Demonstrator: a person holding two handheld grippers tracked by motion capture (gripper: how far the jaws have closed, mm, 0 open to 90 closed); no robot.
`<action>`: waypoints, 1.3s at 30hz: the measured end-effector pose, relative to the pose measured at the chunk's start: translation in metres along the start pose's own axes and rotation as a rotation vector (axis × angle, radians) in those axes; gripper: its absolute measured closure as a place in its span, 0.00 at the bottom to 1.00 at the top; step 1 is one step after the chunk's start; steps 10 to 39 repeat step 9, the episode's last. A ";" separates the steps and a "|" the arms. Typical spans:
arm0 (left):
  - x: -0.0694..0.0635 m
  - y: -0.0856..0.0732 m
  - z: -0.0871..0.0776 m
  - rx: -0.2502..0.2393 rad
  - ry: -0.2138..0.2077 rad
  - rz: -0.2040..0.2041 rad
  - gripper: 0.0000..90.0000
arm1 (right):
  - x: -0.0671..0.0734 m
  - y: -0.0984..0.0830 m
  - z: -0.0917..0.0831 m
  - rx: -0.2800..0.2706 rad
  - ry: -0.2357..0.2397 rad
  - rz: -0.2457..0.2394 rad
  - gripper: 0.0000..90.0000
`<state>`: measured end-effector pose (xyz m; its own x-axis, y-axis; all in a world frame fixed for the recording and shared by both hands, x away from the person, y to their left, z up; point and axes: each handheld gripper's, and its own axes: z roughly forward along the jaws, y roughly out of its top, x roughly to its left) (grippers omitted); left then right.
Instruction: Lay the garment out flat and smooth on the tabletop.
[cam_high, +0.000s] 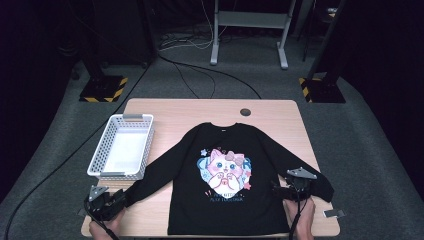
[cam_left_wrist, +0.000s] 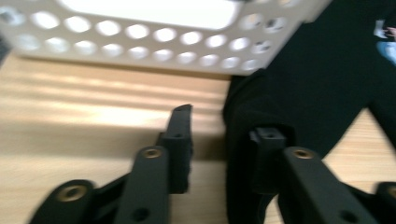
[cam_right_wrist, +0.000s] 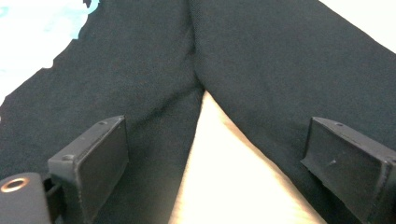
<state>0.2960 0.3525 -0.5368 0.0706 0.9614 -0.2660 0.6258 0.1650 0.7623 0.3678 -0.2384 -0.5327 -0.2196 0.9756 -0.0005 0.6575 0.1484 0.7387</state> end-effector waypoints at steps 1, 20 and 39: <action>0.003 0.000 -0.001 -0.003 0.010 -0.003 0.62 | -0.001 -0.001 -0.001 0.001 0.000 0.001 0.07; 0.014 -0.001 -0.009 0.003 0.000 -0.009 0.23 | -0.011 -0.008 -0.009 -0.026 0.072 0.030 0.05; 0.014 -0.001 -0.009 0.003 0.000 -0.009 0.23 | -0.011 -0.008 -0.009 -0.026 0.072 0.030 0.05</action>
